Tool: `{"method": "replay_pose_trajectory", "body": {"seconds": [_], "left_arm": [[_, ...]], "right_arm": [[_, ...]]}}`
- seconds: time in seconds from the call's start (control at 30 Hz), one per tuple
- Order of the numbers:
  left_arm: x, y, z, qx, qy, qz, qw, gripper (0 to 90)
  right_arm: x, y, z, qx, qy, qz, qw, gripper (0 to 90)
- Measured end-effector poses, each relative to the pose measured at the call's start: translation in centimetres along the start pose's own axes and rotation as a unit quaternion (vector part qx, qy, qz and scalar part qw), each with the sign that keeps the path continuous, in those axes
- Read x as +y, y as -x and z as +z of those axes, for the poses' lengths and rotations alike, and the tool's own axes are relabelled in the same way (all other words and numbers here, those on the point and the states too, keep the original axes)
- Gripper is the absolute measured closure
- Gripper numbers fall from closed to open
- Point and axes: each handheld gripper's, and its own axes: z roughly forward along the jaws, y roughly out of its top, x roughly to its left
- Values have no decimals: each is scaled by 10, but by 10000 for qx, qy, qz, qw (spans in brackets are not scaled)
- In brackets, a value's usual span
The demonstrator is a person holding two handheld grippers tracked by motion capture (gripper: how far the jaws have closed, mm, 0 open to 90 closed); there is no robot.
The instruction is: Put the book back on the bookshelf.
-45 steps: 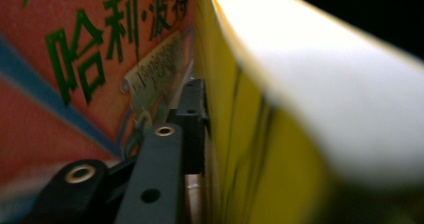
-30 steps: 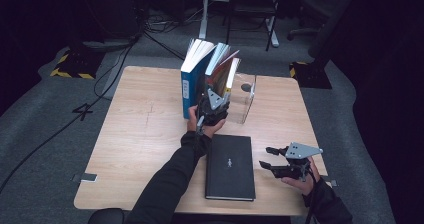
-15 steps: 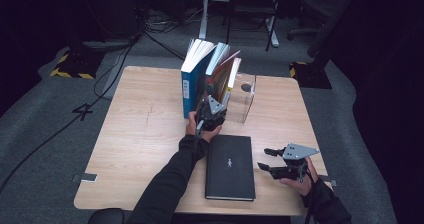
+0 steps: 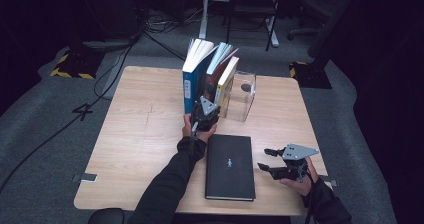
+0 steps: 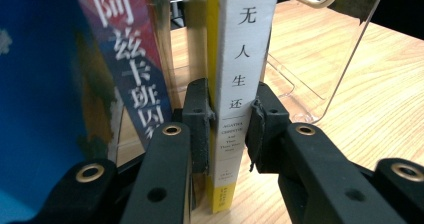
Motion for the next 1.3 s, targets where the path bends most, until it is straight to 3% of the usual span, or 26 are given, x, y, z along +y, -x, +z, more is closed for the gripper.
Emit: {"method": "replay_pose_trajectory", "body": {"seconds": [0.1,0.17,0.37,0.43,0.5,0.57,0.67,0.8,0.97,1.03,1.13,1.17,1.23,1.3], "left_arm": [[1,1,-1,-16,-32,-45,10000,724],[4,3,-2,24,-55,103,9999,712],[20,6,-12,-103,132,190,9997,682],[31,8,-21,-161,355,204,9990,647],[36,10,-24,-167,389,225,9988,618],[52,14,-30,-151,517,322,9980,609],[67,17,-32,-63,584,430,9973,597],[81,22,-30,91,572,421,9974,558],[97,28,-18,441,405,353,9976,556],[101,30,-15,532,366,332,9974,584],[103,31,-13,561,310,389,9972,701],[105,32,-12,686,301,387,9964,730],[105,29,-11,725,393,369,9959,750],[104,22,-11,735,510,213,9958,754]], "right_arm": [[0,-1,1,14,-10,-8,10000,400],[0,-1,2,24,-30,-9,10000,400],[0,-1,2,28,-47,-6,10000,399],[0,-1,2,27,-52,-9,10000,398],[0,-1,2,27,-47,-10,10000,398],[0,-1,2,14,-46,-13,10000,398],[1,-1,2,21,-53,-24,10000,396],[1,-1,2,7,-69,-17,10000,395],[0,0,2,-9,-83,6,10000,394],[0,0,1,-14,-84,0,10000,394],[0,1,1,-17,-89,24,10000,394],[0,1,1,-11,-98,19,9999,394],[0,1,1,-7,-104,19,9999,394],[0,1,1,2,-107,13,9999,394]]}}
